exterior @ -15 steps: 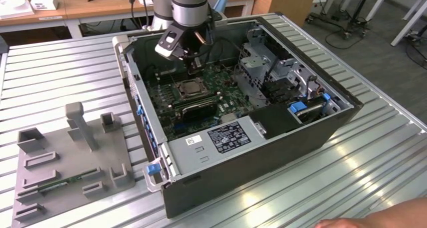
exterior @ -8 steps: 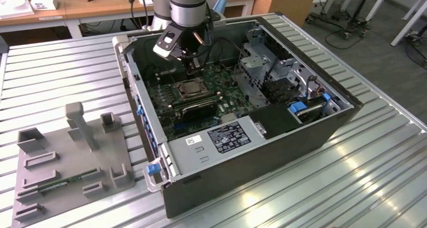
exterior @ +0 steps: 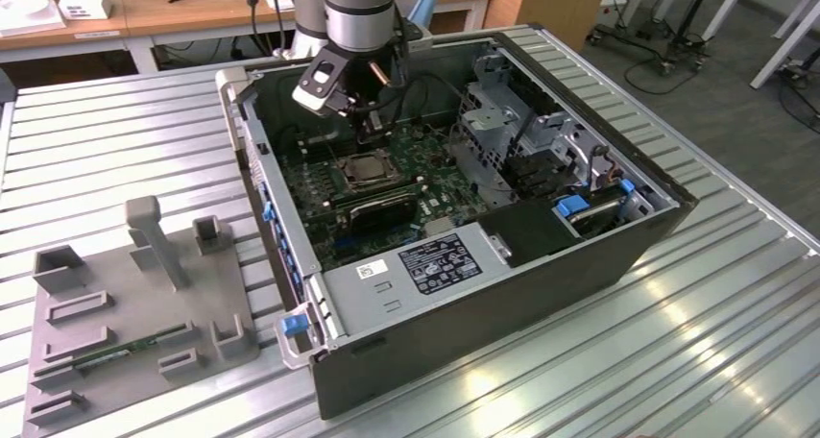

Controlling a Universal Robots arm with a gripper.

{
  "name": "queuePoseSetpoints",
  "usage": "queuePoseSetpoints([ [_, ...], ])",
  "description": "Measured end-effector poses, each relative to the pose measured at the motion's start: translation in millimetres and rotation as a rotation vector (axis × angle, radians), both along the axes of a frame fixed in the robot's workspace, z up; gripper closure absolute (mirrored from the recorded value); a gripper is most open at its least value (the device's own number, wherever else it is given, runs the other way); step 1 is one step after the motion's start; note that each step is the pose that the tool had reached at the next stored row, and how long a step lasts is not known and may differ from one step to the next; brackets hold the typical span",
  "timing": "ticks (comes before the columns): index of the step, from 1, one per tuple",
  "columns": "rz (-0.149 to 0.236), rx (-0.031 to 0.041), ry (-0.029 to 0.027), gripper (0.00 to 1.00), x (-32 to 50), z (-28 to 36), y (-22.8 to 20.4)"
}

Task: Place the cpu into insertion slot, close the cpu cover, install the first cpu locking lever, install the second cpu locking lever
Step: 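Close the cpu cover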

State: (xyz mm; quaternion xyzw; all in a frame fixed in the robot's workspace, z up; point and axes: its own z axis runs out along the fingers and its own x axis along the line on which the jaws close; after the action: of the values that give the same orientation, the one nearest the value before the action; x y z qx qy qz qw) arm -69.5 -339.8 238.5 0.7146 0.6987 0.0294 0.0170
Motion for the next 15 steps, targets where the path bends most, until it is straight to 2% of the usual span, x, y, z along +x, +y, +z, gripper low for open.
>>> queuePoseSetpoints([
  [3, 0.0, -0.0001, 0.0003, 0.89, -0.1, 0.0, 0.0],
  [4, 0.0, -0.0001, 0.0016, 0.89, -0.1, 0.0, 0.0],
  [6, 0.0, -0.0001, 0.0078, 0.89, -0.1, -0.1, 0.0],
  [12, 0.0, -0.0001, 0.0096, 0.89, -0.1, -0.1, 0.0],
  [15, 0.017, -0.0001, 0.0096, 0.89, -0.1, -0.3, 0.0],
])
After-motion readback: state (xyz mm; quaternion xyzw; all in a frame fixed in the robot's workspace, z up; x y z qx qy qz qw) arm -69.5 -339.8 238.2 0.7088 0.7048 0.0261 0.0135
